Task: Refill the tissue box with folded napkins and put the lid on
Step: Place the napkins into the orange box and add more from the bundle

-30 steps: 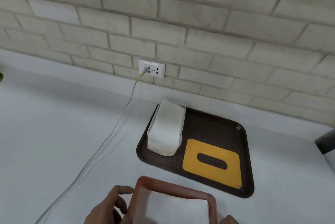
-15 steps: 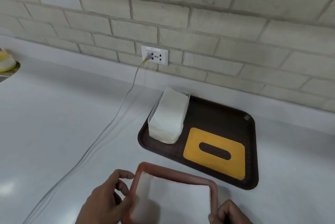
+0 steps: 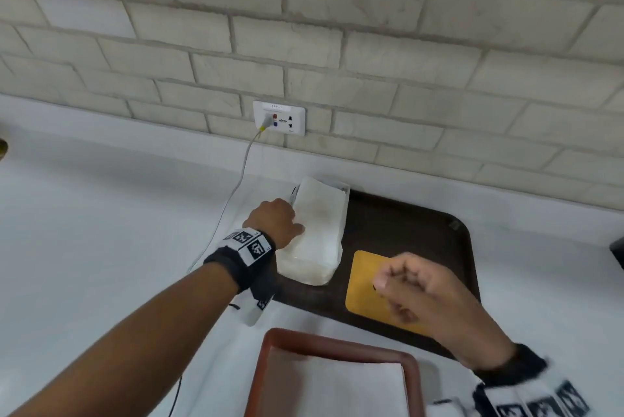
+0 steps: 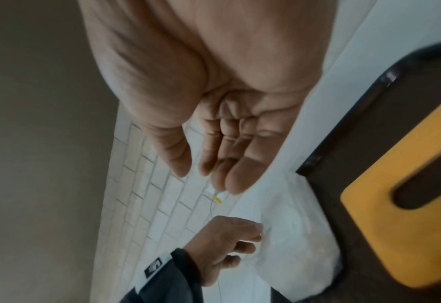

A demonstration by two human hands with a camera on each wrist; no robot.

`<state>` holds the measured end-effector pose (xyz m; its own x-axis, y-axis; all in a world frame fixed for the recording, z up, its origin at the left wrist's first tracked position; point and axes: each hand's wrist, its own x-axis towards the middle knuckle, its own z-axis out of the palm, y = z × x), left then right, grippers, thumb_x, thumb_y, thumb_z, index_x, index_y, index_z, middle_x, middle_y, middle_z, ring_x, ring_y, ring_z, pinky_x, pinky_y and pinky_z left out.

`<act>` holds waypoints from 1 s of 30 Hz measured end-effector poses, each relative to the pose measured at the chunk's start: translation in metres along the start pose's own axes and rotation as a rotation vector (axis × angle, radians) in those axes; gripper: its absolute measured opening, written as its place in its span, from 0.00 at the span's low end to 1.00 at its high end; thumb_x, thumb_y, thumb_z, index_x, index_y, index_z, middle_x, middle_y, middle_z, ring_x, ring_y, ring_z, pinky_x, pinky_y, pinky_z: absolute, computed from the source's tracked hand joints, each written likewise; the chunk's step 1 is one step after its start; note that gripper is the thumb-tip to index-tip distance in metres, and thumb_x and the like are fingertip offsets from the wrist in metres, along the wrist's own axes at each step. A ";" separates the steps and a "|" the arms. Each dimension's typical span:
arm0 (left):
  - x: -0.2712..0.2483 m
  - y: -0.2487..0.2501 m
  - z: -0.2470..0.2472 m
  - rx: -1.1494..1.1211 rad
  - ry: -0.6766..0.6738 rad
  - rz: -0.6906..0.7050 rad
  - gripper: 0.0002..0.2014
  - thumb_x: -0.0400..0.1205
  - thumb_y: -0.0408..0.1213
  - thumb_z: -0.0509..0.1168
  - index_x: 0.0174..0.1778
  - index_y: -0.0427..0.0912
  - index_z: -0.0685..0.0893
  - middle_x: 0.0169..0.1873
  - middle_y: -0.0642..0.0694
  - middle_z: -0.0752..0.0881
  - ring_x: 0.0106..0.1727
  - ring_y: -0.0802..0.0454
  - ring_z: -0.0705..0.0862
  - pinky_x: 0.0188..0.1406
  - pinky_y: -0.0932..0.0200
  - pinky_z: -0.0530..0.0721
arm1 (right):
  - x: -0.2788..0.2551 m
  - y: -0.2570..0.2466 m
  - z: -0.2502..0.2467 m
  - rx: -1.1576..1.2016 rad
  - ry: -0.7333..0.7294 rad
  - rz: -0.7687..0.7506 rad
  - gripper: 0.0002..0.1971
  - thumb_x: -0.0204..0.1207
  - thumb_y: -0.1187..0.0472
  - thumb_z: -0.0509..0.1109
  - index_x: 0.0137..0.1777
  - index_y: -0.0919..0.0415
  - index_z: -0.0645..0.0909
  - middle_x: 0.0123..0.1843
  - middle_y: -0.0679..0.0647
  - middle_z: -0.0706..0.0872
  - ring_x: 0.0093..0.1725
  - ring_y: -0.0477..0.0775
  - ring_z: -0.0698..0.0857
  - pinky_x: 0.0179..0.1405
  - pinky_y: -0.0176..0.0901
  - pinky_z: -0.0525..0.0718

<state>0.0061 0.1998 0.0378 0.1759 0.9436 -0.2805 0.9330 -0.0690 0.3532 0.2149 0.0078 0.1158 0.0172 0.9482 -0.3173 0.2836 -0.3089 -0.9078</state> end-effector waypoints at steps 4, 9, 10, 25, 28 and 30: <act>0.012 0.001 0.013 0.027 0.024 -0.087 0.20 0.76 0.53 0.73 0.54 0.41 0.83 0.48 0.43 0.87 0.48 0.42 0.86 0.43 0.55 0.82 | 0.080 -0.014 0.021 0.090 -0.043 0.070 0.08 0.83 0.61 0.70 0.58 0.56 0.86 0.55 0.60 0.90 0.43 0.48 0.88 0.37 0.41 0.90; 0.021 -0.006 0.015 -0.137 -0.005 -0.174 0.18 0.72 0.54 0.75 0.44 0.43 0.84 0.43 0.46 0.87 0.43 0.45 0.87 0.40 0.55 0.83 | 0.140 -0.011 0.048 -0.008 -0.068 0.167 0.19 0.84 0.66 0.66 0.73 0.68 0.78 0.51 0.59 0.85 0.44 0.52 0.87 0.38 0.43 0.89; 0.020 -0.008 0.015 -0.169 -0.006 -0.176 0.17 0.72 0.52 0.76 0.45 0.43 0.85 0.43 0.46 0.88 0.43 0.45 0.88 0.41 0.56 0.83 | 0.147 -0.010 0.050 -0.027 -0.054 0.202 0.20 0.83 0.67 0.66 0.74 0.73 0.76 0.50 0.63 0.85 0.43 0.53 0.85 0.36 0.44 0.87; -0.007 0.004 0.005 -0.683 -0.030 -0.123 0.21 0.67 0.42 0.71 0.56 0.42 0.87 0.48 0.47 0.90 0.53 0.43 0.89 0.60 0.46 0.87 | 0.172 0.026 0.031 -0.006 0.077 0.308 0.10 0.80 0.58 0.73 0.59 0.57 0.81 0.36 0.55 0.86 0.27 0.46 0.81 0.25 0.38 0.81; -0.011 0.006 -0.003 -0.796 -0.064 -0.128 0.17 0.68 0.37 0.69 0.52 0.38 0.89 0.48 0.40 0.92 0.52 0.38 0.90 0.59 0.41 0.89 | 0.168 0.022 0.031 0.007 0.078 0.288 0.12 0.79 0.56 0.74 0.58 0.60 0.84 0.37 0.54 0.87 0.29 0.45 0.83 0.28 0.38 0.83; -0.014 0.006 -0.010 -0.832 -0.090 -0.108 0.15 0.76 0.28 0.67 0.58 0.36 0.87 0.53 0.37 0.91 0.54 0.38 0.89 0.58 0.44 0.89 | 0.163 0.016 0.031 0.037 0.074 0.260 0.12 0.80 0.56 0.74 0.58 0.60 0.84 0.39 0.55 0.86 0.30 0.45 0.82 0.27 0.36 0.84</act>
<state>0.0065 0.1896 0.0528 0.1567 0.8995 -0.4079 0.4169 0.3142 0.8529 0.1928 0.1549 0.0406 0.1552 0.8389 -0.5217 0.2250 -0.5443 -0.8082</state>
